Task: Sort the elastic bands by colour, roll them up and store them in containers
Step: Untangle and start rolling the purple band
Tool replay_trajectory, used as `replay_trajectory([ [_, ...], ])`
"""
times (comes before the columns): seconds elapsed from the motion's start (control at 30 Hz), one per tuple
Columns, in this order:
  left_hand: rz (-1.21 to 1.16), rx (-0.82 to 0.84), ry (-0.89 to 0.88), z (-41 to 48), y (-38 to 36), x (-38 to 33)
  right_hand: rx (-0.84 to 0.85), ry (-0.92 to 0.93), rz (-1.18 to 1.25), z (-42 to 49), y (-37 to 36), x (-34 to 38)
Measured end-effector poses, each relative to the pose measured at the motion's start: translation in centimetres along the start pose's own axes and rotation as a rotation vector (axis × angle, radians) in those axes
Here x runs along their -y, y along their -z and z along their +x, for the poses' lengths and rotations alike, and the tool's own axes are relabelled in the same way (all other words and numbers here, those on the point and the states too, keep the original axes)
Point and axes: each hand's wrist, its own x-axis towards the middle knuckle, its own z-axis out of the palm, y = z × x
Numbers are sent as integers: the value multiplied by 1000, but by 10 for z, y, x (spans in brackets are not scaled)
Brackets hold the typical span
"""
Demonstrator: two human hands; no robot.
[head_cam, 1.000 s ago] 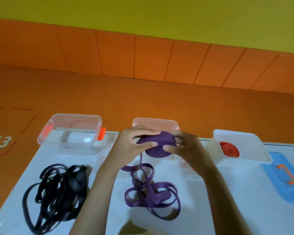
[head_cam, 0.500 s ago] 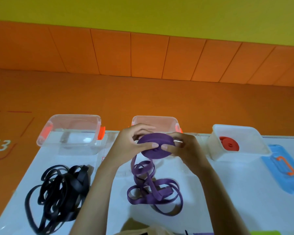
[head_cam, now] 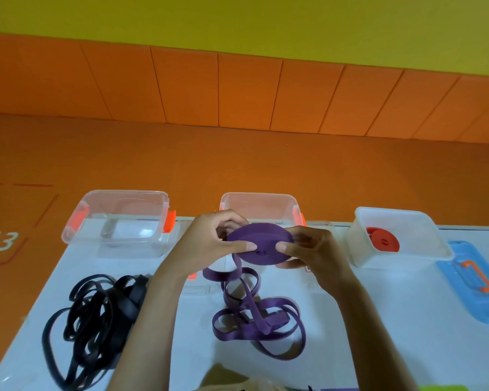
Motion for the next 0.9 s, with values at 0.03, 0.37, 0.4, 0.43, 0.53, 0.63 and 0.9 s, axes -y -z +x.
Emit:
replay_trajectory([
  [0.03,9,5,-4,0,1,0,25,14,-60,0,0,-1],
  [0.37,37,30,-33,7,-1,-15,-23,141,-174,8,9,5],
  [0.4,41,42,-17,6,3,-14,-19,126,-162,8,9,2],
  [0.43,54,49,-4,6,5,-13,0,101,-179,9,9,0],
  [0.53,106,91,23,6,0,-9,128,37,-266,10,6,-2],
  [0.63,98,104,23,9,-8,-6,125,6,-309,11,5,-2],
  [0.9,-119,-64,-21,8,-6,8,46,-27,-52,14,10,-7],
])
